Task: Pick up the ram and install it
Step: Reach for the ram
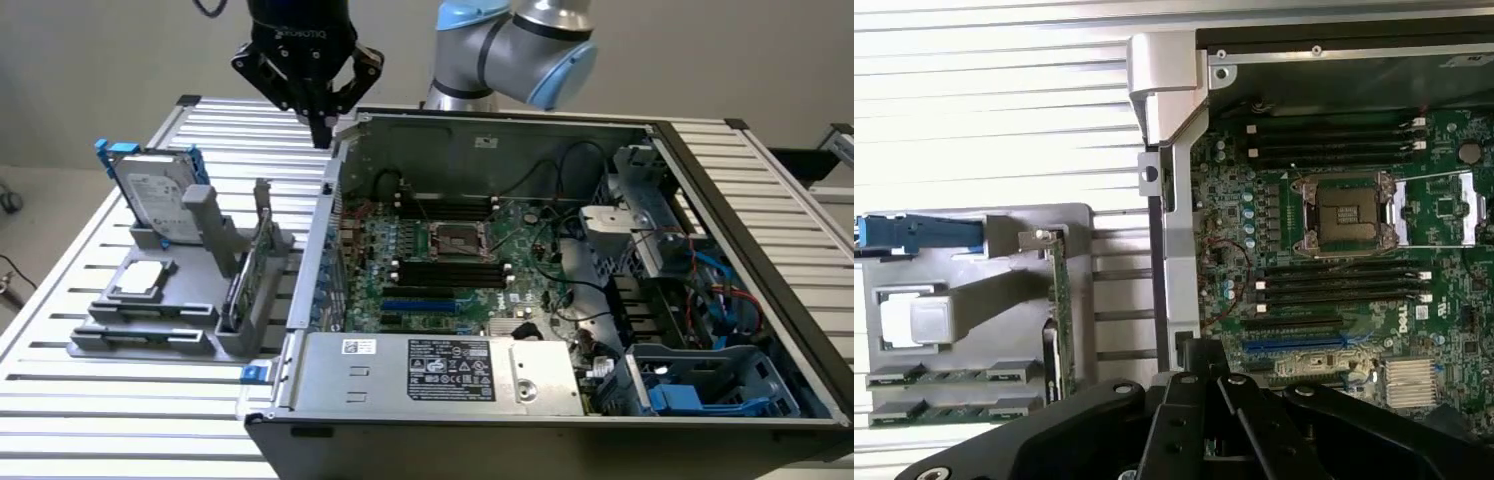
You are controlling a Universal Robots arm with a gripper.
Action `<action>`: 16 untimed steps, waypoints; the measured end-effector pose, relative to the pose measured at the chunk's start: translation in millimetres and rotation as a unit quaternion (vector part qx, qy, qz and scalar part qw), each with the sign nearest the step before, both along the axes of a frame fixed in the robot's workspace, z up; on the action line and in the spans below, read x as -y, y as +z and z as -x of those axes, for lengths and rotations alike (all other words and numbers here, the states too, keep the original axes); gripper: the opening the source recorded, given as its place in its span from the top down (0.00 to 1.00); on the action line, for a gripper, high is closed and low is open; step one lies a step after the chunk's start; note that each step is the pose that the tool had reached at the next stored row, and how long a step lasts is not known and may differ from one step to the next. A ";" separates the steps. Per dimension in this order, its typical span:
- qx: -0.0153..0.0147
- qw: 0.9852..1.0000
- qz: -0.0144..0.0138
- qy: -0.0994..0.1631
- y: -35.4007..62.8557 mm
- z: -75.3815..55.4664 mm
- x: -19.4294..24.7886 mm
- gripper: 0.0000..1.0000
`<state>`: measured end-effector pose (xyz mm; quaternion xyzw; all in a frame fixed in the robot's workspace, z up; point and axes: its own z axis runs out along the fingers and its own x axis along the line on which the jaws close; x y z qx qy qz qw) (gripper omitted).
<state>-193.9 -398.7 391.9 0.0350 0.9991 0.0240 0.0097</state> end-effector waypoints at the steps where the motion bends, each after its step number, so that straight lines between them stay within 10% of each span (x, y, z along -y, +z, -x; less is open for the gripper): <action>1: 0.000 1.000 0.000 0.000 -0.1 4.5 0.0 0.89; 16: 0.000 1.000 0.000 0.000 -2.0 72.5 0.3 0.89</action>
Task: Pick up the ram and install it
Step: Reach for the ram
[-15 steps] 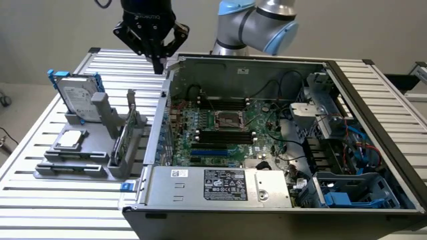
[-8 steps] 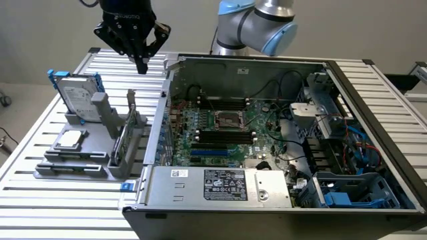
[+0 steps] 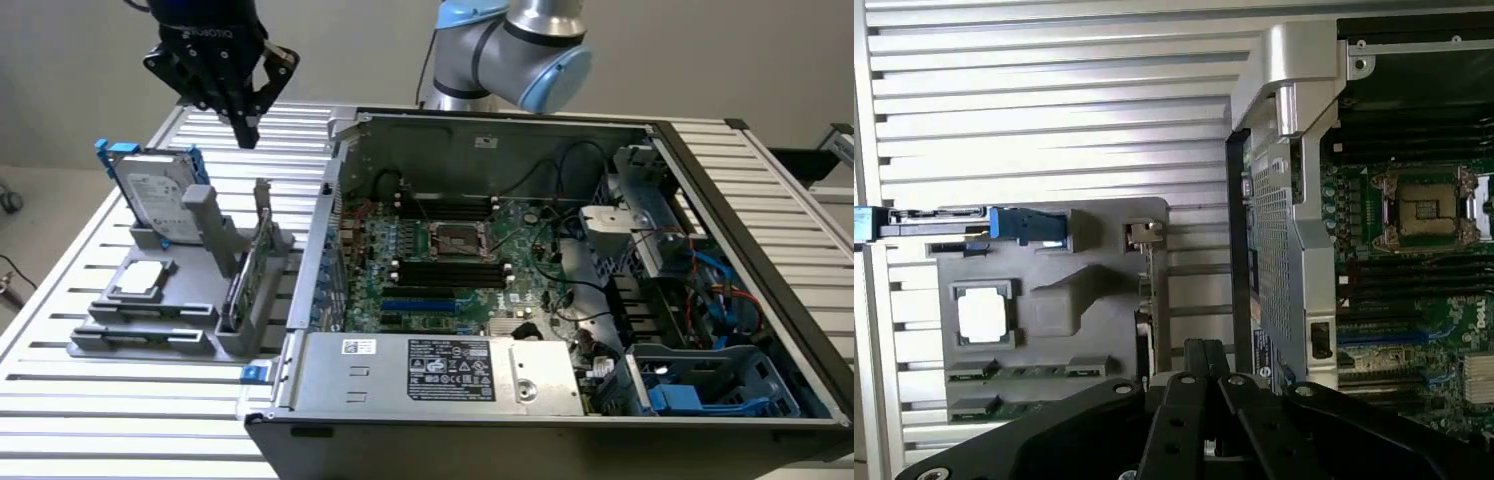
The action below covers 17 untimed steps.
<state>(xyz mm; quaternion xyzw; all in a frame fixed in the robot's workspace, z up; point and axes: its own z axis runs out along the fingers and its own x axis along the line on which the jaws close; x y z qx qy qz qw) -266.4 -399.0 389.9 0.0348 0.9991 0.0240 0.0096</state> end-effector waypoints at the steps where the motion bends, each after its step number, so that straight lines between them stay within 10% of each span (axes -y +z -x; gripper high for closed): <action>1: 0.000 1.000 0.000 0.000 -0.2 4.9 0.0 0.89; 11: -0.001 1.000 0.000 0.000 -2.2 49.0 0.6 0.89; 17: -0.008 1.000 0.004 0.000 -5.2 65.9 1.2 0.89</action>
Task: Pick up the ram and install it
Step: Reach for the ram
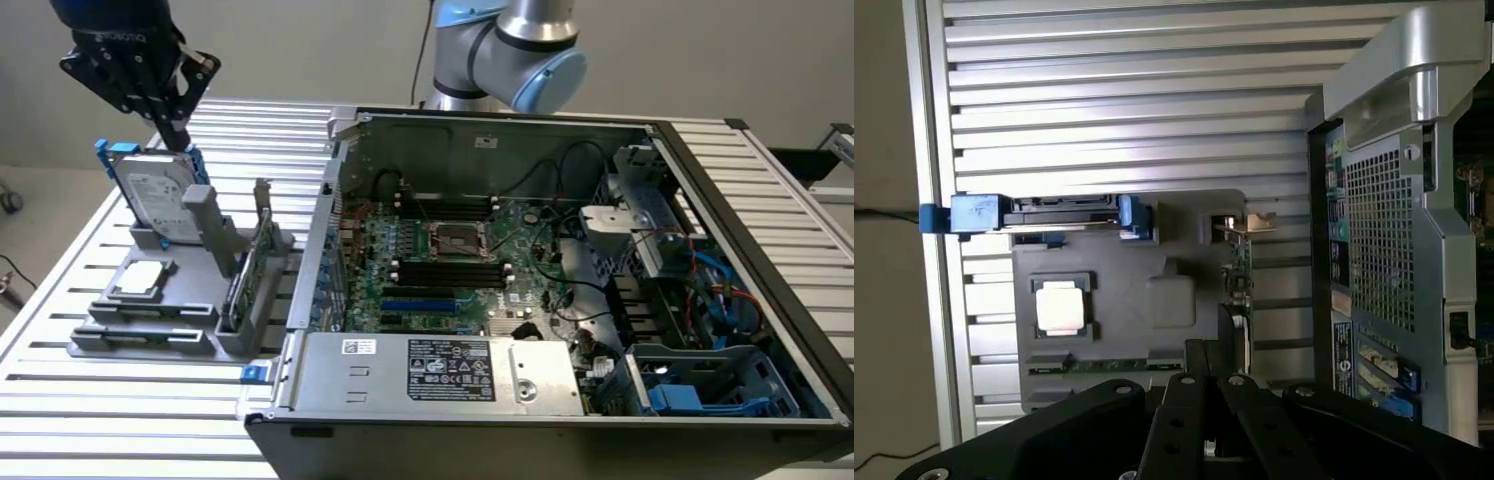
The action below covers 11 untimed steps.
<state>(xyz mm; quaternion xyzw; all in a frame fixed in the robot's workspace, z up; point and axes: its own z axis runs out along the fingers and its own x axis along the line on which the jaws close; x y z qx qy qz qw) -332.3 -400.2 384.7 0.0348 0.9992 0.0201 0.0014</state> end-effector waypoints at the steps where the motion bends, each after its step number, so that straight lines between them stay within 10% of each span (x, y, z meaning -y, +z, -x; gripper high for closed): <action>1: -0.002 1.000 0.001 0.000 -0.6 2.9 0.1 0.89; 7: -0.010 1.000 0.004 0.000 -4.8 19.3 1.4 0.89; 11: -0.012 1.000 0.004 0.000 -7.6 23.7 10.4 0.89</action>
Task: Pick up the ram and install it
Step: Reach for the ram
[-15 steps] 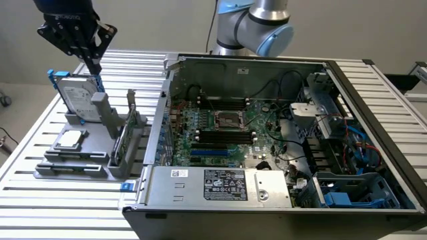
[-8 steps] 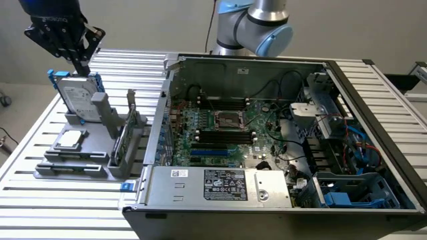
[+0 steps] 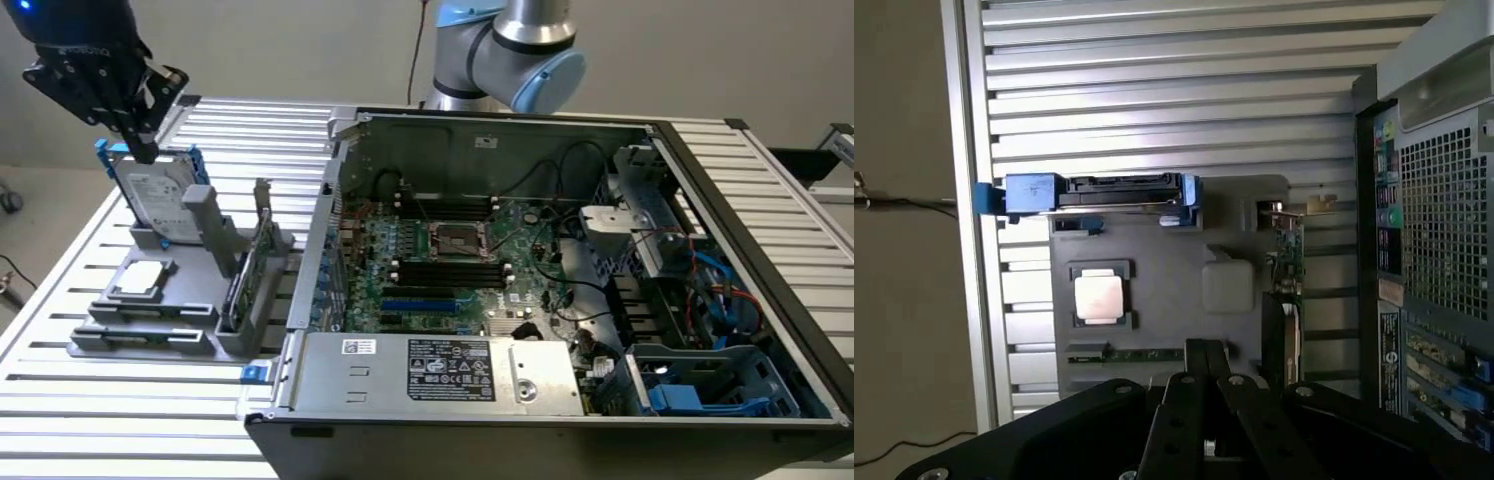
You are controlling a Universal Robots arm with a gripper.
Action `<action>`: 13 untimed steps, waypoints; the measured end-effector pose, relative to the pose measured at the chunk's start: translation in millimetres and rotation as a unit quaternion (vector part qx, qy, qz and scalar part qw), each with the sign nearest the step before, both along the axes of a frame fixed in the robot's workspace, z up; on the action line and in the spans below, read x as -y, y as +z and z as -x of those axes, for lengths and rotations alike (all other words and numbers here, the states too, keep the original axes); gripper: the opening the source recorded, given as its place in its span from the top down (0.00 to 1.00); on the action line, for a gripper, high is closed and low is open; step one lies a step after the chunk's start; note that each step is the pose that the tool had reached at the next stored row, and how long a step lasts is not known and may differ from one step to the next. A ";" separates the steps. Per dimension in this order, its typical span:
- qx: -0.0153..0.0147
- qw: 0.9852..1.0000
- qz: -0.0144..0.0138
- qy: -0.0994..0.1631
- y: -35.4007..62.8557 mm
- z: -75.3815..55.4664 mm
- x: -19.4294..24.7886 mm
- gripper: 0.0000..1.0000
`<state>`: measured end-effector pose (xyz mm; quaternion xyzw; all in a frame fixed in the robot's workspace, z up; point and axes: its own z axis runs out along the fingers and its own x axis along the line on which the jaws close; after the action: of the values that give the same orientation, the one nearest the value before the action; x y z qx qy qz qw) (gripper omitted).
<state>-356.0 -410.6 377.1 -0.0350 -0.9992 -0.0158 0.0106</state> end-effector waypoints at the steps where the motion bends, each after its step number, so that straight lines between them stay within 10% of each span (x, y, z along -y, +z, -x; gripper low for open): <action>1: 0.000 1.000 0.000 0.000 -0.5 0.9 2.9 0.89; 13: -0.002 1.000 0.000 0.000 -5.3 11.1 31.6 0.89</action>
<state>-367.1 -442.2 371.8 -0.0351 -0.9992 -0.0158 0.0122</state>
